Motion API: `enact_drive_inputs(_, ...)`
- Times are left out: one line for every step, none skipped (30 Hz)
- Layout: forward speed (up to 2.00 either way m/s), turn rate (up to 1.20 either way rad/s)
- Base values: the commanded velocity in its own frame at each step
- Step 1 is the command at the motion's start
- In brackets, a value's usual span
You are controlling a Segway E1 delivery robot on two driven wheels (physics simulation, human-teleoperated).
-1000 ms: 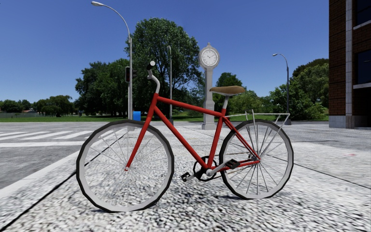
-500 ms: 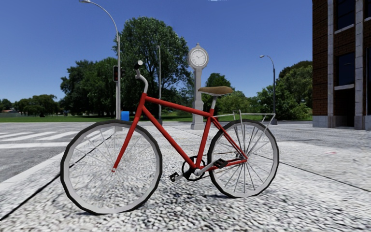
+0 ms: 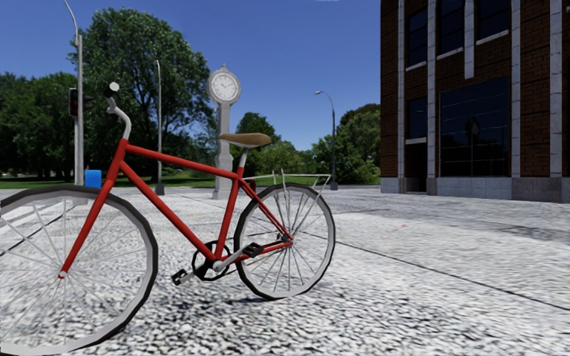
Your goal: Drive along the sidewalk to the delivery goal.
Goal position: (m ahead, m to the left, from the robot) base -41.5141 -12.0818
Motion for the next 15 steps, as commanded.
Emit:
enact_drive_inputs(0.0, -0.66)
enact_drive_inputs(0.0, -0.66)
enact_drive_inputs(0.0, -0.66)
enact_drive_inputs(0.0, -0.66)
enact_drive_inputs(0.0, -0.66)
enact_drive_inputs(0.0, -0.66)
enact_drive_inputs(0.0, -0.66)
enact_drive_inputs(0.0, -0.66)
enact_drive_inputs(0.0, -0.66)
enact_drive_inputs(0.0, -0.66)
enact_drive_inputs(0.0, -0.66)
enact_drive_inputs(0.0, -0.66)
enact_drive_inputs(0.0, -0.66)
enact_drive_inputs(0.0, -0.66)
enact_drive_inputs(0.0, -0.66)
